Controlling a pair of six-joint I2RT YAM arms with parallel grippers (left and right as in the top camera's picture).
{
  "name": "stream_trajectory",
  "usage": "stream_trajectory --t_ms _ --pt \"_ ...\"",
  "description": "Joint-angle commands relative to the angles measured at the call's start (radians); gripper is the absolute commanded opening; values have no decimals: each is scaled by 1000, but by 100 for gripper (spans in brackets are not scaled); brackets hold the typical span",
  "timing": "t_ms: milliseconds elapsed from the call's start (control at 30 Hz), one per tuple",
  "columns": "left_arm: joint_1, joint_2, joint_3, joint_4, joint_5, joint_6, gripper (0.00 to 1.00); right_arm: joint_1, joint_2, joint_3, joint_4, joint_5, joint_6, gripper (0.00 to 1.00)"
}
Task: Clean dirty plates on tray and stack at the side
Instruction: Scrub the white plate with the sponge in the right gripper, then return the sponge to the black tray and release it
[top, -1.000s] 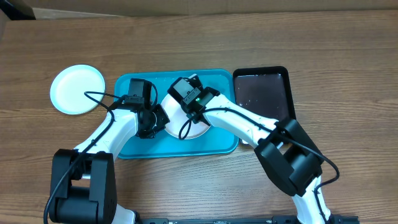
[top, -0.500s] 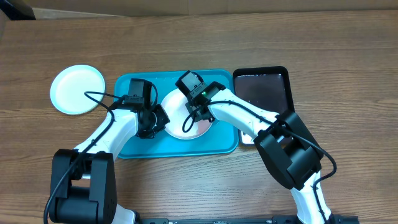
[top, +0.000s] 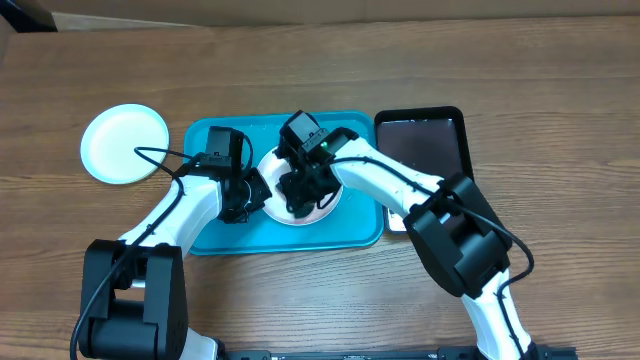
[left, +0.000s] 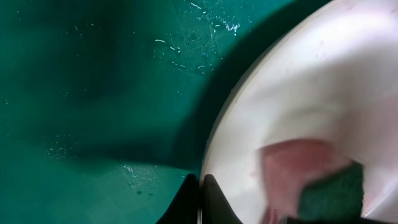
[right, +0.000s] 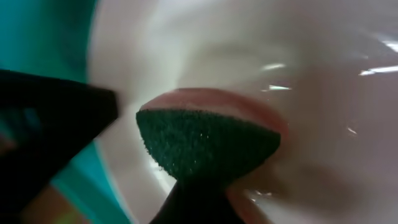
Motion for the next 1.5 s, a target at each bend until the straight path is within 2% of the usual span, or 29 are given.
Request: stream_trajectory --t_ms 0,200,333,467,633,700,833,967,1167,1200,1233,1267,1333,1400,1467 --pt "-2 9 -16 3 8 13 4 -77 -18 143 -20 -218 3 4" --pt "-2 9 -16 3 7 16 5 -202 -62 349 -159 -226 -5 4" --pt "-2 9 -16 2 7 16 5 -291 -81 396 -301 -170 -63 4" --pt "-2 9 -16 2 7 20 5 -382 -85 396 -487 1 -135 4" --pt "-2 9 -16 4 7 20 9 -472 -85 394 -649 335 -129 4" --pt "-2 9 -16 4 7 19 9 -502 -85 375 -664 409 -128 4" --pt "-2 9 -16 5 8 19 9 -541 -85 303 -631 421 -128 4" --pt "-2 9 -16 6 8 19 10 -544 -85 183 -525 421 -128 4" --pt "-2 9 -16 6 8 19 15 -539 -84 -9 -337 420 -128 4" --pt "-2 9 -16 6 8 19 19 -539 -84 -22 -327 417 -129 9" --pt "-2 9 -16 7 8 19 25 -539 -85 -24 -326 412 -128 22" --pt "-2 9 -16 8 8 19 31 -539 -85 -23 -325 409 -128 29" --pt "-2 9 -16 9 7 19 41 -539 -85 2 -336 409 -128 38" --pt "-2 9 -16 12 7 19 45 -541 -85 48 -363 410 -128 51" --pt "-2 9 -16 12 7 19 45 -543 -85 105 -394 410 -128 70"
